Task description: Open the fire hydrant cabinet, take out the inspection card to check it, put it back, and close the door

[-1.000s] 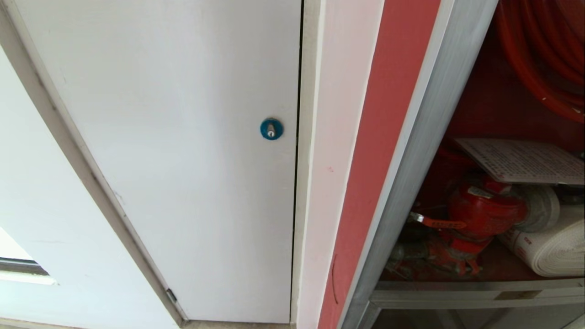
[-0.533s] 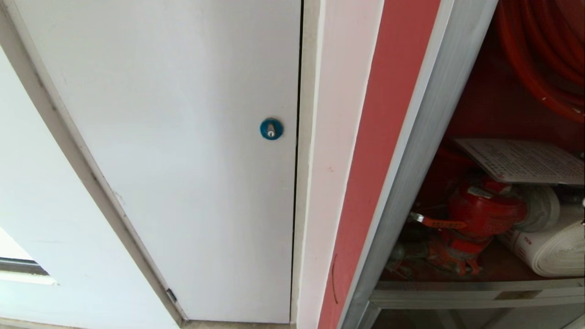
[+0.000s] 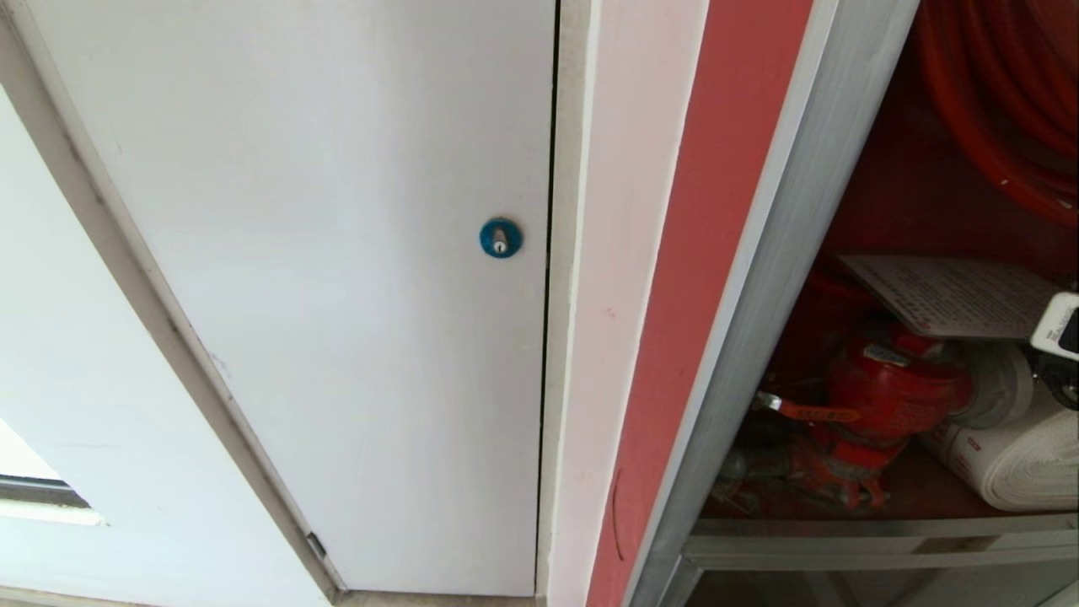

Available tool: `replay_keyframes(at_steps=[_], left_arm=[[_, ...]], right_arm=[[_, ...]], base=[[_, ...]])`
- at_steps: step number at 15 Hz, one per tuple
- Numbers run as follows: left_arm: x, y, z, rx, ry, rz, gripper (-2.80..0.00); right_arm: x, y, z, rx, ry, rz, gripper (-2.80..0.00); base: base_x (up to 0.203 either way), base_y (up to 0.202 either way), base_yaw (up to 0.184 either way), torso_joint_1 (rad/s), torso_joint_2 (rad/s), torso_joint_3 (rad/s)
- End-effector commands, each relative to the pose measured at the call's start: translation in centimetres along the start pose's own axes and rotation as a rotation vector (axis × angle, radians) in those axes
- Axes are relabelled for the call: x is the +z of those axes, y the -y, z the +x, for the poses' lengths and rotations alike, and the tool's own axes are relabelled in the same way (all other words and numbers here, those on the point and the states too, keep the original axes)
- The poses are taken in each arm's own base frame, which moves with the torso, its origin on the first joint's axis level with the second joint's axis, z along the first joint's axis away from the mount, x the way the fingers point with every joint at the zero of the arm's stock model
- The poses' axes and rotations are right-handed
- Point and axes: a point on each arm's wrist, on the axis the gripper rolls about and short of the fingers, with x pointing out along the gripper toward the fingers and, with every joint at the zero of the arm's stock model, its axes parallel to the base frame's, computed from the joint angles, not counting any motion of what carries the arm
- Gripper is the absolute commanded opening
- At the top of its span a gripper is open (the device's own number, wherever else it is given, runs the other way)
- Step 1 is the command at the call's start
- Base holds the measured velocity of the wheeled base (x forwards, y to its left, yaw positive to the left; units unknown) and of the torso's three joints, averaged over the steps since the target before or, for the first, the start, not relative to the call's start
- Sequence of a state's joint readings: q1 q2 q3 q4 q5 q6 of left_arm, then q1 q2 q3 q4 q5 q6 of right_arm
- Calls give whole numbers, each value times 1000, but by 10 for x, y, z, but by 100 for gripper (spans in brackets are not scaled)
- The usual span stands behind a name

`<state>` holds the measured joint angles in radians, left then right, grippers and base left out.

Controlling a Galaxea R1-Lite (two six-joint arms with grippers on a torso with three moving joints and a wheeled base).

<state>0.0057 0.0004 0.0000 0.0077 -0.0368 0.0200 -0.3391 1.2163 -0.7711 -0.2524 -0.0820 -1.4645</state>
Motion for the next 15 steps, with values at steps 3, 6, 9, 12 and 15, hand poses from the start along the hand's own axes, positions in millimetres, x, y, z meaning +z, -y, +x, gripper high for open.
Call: replay_keyframes(at_steps=[3, 6, 9, 12, 15], left_arm=[[0, 0, 0, 0, -1, 0, -280], [0, 0, 0, 0, -1, 0, -280], [0, 0, 0, 0, -1, 0, -280], [0, 0, 0, 0, 0, 0, -280], [0, 0, 0, 0, -1, 0, -280]], right_arm=[[2, -2, 16, 37, 27, -10, 0], [2, -2, 19, 43, 38, -11, 0], [3, 0, 24, 29, 49, -10, -280], [4, 0, 25, 18, 53, -9, -280], [4, 0, 25, 21, 62, -10, -280]], base=[[0, 0, 0, 0, 0, 0], [0, 0, 0, 0, 0, 0], [0, 0, 0, 0, 0, 0], [0, 0, 0, 0, 0, 0], [0, 0, 0, 0, 0, 0]])
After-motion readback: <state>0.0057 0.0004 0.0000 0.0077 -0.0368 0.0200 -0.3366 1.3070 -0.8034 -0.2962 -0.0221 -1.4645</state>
